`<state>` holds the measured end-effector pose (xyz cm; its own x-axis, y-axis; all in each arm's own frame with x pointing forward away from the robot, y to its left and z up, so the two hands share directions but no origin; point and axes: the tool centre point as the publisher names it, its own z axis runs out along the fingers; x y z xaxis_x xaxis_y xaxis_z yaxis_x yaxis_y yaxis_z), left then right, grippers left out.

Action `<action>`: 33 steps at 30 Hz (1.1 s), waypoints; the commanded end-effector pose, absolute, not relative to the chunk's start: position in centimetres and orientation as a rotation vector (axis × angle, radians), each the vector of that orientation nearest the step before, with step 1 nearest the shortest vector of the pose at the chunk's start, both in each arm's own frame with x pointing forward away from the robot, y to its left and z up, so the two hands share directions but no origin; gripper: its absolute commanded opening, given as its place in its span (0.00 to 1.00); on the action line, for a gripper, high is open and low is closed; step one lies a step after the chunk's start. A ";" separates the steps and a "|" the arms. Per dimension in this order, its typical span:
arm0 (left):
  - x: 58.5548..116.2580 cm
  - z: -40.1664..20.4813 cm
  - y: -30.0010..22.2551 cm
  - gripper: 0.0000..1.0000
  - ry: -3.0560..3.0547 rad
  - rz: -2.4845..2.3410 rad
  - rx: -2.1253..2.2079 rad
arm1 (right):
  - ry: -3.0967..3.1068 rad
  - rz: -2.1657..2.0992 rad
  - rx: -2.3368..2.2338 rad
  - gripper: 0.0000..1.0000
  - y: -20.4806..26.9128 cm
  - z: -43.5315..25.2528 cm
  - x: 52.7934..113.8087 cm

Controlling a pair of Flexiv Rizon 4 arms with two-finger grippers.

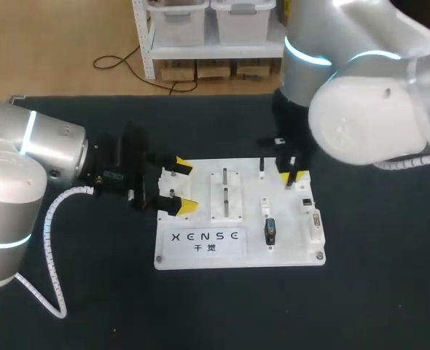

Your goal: Insert the Ethernet cable into its matching sockets.

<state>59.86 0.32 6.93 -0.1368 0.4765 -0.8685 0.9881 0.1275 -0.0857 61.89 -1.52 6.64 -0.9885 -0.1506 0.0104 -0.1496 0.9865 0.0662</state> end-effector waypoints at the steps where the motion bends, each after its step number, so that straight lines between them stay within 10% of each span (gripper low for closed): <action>1: 59.8 6.8 0.4 1.00 1.705 -0.934 1.427 | -3.107 -0.100 0.216 0.00 -2.9 6.6 61.5; 33: 59.8 6.8 0.4 1.00 1.705 -0.934 1.427 | -3.084 -0.030 0.244 0.00 -4.9 3.6 61.3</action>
